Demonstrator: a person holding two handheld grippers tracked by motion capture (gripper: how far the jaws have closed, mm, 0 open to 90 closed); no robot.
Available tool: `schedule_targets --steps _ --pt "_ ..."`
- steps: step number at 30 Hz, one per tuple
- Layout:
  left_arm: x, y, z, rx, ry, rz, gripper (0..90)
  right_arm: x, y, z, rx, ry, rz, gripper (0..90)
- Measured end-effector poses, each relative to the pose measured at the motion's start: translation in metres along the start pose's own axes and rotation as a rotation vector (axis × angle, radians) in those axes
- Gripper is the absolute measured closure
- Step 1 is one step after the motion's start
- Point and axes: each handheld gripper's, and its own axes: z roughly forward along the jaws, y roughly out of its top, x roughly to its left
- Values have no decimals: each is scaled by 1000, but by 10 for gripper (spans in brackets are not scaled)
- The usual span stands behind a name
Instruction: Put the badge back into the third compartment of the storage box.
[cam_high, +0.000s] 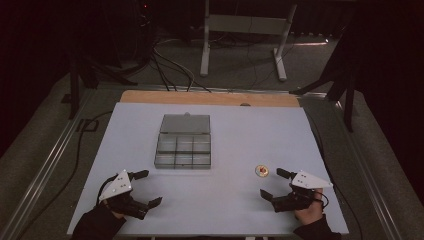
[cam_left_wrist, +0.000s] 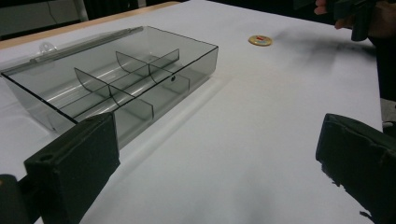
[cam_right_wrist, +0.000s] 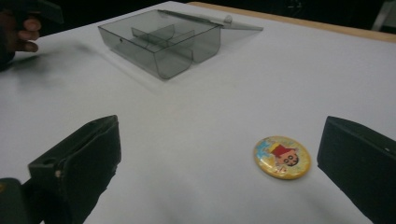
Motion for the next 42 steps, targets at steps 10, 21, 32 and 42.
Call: schedule_targets --steps 10,21,32,42 --pt "-1 -1 1 4 -13 -5 0 6 4 -1 -2 28 -8 0" --pt "-2 0 0 0 -13 -5 0 13 27 -4 -33 66 -24 0" --pt "-1 0 0 1 -13 -4 0 0 50 -2 -64 41 -39 0" --pt "-1 0 -1 -2 -15 -5 0 -17 56 8 -54 17 5 0"
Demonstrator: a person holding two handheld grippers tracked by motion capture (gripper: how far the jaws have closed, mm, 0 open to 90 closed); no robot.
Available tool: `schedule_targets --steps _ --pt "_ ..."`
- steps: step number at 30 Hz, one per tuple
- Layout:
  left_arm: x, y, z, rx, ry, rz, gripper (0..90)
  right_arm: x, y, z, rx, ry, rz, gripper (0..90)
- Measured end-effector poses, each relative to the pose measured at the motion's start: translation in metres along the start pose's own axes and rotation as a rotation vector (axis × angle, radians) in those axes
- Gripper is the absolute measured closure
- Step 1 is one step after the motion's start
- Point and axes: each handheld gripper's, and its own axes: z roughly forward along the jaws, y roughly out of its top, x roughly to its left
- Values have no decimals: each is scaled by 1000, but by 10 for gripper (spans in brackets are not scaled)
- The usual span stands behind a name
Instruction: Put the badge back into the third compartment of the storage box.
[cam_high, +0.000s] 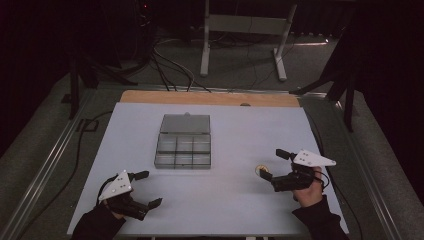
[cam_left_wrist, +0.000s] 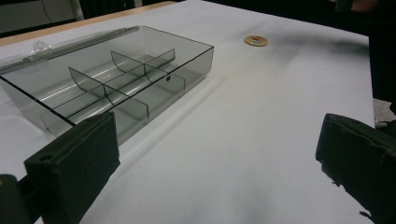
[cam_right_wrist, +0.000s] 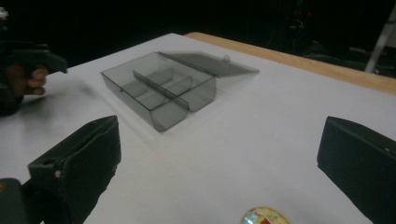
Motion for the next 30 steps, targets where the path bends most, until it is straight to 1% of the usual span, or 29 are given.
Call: schedule_targets --steps 2,3,5,6,7,10,11,12,13,14,16,17,19,22,23,24,25,27,28,30 --pt "0 0 0 4 -1 1 0 -3 0 1 2 -9 3 0" --pt "0 0 0 1 -1 1 0 -7 0 3 15 -20 21 0" --pt "0 0 0 0 -2 -1 0 -9 0 4 21 -28 27 0" --pt "0 0 0 1 -1 0 0 -13 0 6 41 -36 43 0" --pt "0 0 0 3 0 1 0 -13 0 6 41 -36 43 0" --pt "0 0 0 -1 -2 -2 0 -20 -1 12 73 -43 57 0" --pt "0 0 0 -1 -1 -3 0 -20 -1 12 73 -43 57 0" --pt "0 0 0 0 0 -2 0 -23 -3 15 89 -45 62 0" --pt "0 0 0 2 -1 -1 0 -23 -3 15 89 -45 62 0" --pt "0 0 0 1 -3 -1 0 -27 -4 17 101 -46 67 0" --pt "0 0 0 -3 -3 -6 0 -28 -5 19 107 -53 65 0" --pt "0 0 0 -2 -3 -5 0 -30 -6 21 127 -56 63 0" --pt "0 0 0 0 -5 -3 0 -31 -7 22 134 -60 57 0" --pt "0 0 0 -4 -6 -4 0 -38 -13 27 182 -67 67 0" --pt "0 0 0 -3 -6 -4 0 -38 -13 27 182 -67 67 0" --pt "0 0 0 -2 -7 -4 0 -40 -15 29 202 -73 73 0" --pt "0 0 0 -4 -7 -3 0 -42 -17 31 216 -89 83 0" --pt "1 0 0 -4 -7 -6 0 -45 -22 34 241 -97 103 0" --pt "1 0 0 -2 -7 -4 0 -46 -26 37 263 -102 114 0" --pt "1 0 0 -4 -9 -5 0 -45 -28 39 281 -107 105 0"
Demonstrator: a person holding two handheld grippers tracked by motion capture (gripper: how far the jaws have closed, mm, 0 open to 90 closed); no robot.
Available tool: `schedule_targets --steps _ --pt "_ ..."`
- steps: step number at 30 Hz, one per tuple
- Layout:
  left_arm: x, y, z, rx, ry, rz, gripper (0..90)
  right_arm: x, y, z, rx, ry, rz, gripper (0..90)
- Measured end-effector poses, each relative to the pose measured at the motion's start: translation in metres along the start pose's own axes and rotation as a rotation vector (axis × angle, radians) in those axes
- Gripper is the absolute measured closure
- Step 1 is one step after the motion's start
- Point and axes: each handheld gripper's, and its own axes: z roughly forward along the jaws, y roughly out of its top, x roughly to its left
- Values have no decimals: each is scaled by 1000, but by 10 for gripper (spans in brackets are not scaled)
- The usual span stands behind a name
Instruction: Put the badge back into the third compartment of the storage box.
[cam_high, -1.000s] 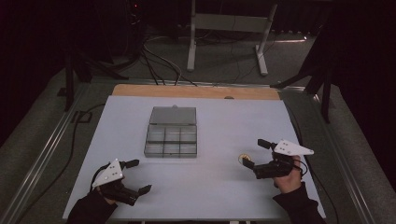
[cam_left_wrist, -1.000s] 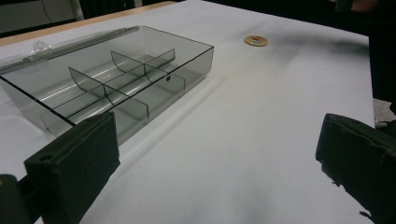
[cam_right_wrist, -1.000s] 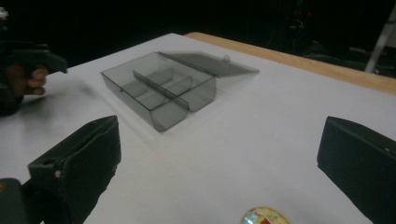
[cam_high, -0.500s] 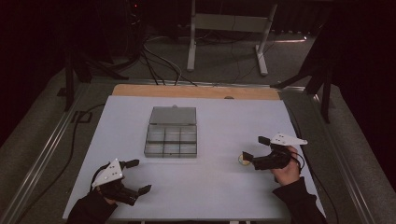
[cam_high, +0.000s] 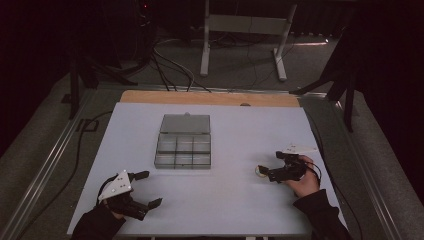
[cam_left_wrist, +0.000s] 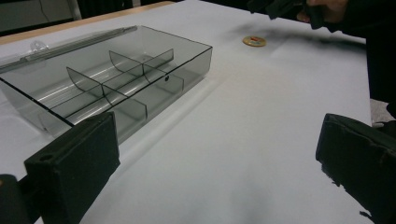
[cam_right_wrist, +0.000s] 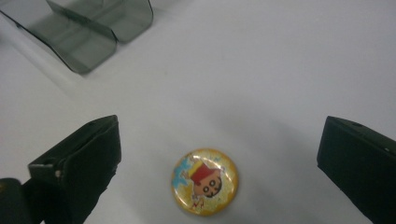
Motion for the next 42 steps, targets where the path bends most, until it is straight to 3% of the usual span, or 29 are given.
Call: schedule_targets --steps 7,17,22,24,32,36,42 --pt "0 0 0 1 0 -3 0 7 -4 7 48 -3 -24 0" --pt "0 0 0 0 -2 -3 0 15 -11 19 118 -34 -84 129" --pt "0 0 0 1 -2 -3 0 15 -11 21 132 -51 -103 156" --pt "0 0 0 2 0 -3 0 14 -11 21 132 -50 -113 250" --pt "0 0 0 3 -3 -3 0 15 -13 24 152 -46 -148 283" --pt "0 -1 1 8 -3 -3 0 15 -13 24 152 -36 -178 345" --pt "1 -1 0 6 -1 -4 0 15 -11 24 174 -24 -185 372"
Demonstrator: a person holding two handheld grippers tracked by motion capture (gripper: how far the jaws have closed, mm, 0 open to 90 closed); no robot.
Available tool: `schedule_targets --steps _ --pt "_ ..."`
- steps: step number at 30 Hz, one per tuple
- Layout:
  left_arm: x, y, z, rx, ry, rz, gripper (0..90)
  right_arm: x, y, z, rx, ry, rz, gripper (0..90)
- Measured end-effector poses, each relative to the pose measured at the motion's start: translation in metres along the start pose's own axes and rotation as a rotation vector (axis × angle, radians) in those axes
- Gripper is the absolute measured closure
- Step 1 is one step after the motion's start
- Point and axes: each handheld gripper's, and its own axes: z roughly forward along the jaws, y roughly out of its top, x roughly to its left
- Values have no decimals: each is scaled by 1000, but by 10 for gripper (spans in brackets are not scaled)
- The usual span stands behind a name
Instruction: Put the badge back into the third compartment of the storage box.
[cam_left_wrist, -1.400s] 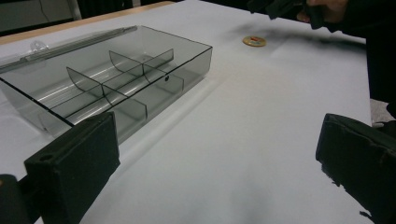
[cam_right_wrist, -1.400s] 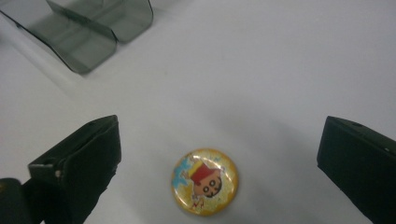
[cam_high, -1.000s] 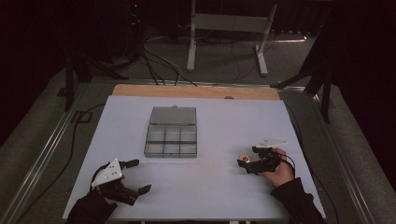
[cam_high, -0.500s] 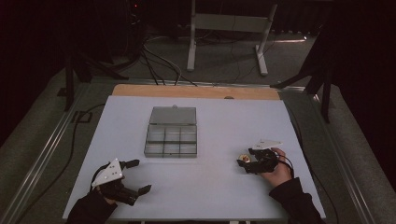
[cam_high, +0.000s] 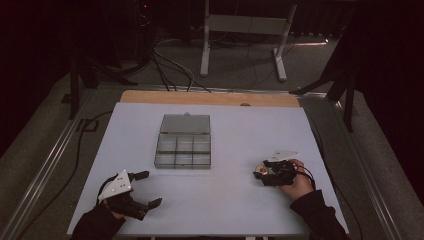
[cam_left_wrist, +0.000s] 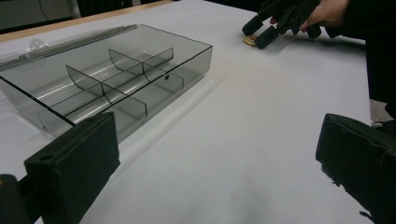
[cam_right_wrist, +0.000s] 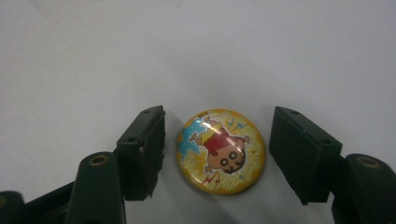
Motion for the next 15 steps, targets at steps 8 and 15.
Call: schedule_targets --steps 8,15 --pt "0 0 0 0 0 -2 0 5 2 -2 15 -12 10 474" --pt "0 0 1 2 0 0 0 7 2 -2 14 -33 20 476"
